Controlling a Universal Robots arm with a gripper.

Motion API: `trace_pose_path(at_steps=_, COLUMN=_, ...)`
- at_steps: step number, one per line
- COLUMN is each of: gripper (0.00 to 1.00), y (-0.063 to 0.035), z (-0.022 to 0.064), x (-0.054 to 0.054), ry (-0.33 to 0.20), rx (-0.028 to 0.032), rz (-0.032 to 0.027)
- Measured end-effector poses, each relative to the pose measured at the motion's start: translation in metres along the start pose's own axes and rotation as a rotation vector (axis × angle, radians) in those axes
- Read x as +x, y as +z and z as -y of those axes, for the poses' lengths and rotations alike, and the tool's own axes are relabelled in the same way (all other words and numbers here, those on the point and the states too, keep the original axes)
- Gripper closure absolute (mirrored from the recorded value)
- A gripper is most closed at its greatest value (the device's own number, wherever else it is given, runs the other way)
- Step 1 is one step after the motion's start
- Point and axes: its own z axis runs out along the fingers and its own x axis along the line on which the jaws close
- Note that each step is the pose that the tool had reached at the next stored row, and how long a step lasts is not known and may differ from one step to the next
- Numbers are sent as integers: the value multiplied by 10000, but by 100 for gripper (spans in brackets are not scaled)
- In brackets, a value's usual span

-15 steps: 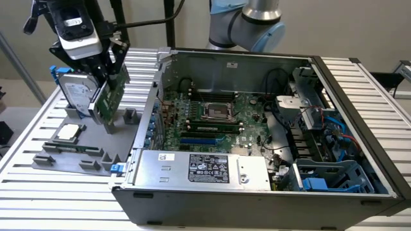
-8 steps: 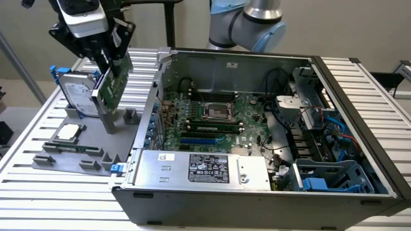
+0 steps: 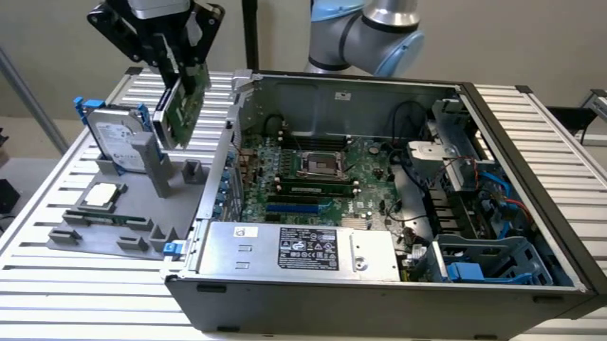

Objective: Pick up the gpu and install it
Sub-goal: 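Pick up the gpu and move the gpu toward the slot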

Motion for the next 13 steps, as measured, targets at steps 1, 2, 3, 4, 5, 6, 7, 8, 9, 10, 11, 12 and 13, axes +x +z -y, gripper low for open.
trace_pose_path(at_steps=1, gripper=73, y=-14, z=-2, x=-49, ry=3, rx=3, rz=-44)
trace_pose_path(at_steps=2, gripper=73, y=-22, z=-3, x=-95, ry=5, rx=4, rz=-81)
trace_pose_path(at_steps=3, gripper=73, y=-28, z=-4, x=-140, ry=8, rx=5, rz=-118)
trace_pose_path(at_steps=4, gripper=73, y=-31, z=-5, x=-185, ry=9, rx=6, rz=-152)
trace_pose_path(at_steps=5, gripper=73, y=-32, z=-6, x=-230, ry=11, rx=8, rz=-186)
trace_pose_path(at_steps=6, gripper=73, y=-32, z=-7, x=-277, ry=14, rx=9, rz=-217)
trace_pose_path(at_steps=7, gripper=73, y=-31, z=-8, x=-322, ry=16, rx=9, rz=-245)
trace_pose_path(at_steps=8, gripper=73, y=-29, z=-9, x=-367, ry=16, rx=11, rz=-274)
trace_pose_path(at_steps=9, gripper=73, y=-27, z=-9, x=-414, ry=18, rx=12, rz=-302)
trace_pose_path(at_steps=10, gripper=73, y=-25, z=-10, x=-459, ry=20, rx=13, rz=-327)
trace_pose_path(at_steps=11, gripper=73, y=-24, z=-11, x=-504, ry=22, rx=15, rz=-352)
trace_pose_path(at_steps=12, gripper=73, y=-22, z=-12, x=-549, ry=22, rx=16, rz=-376)
trace_pose_path(at_steps=13, gripper=73, y=-19, z=-12, x=-594, ry=24, rx=17, rz=-399)
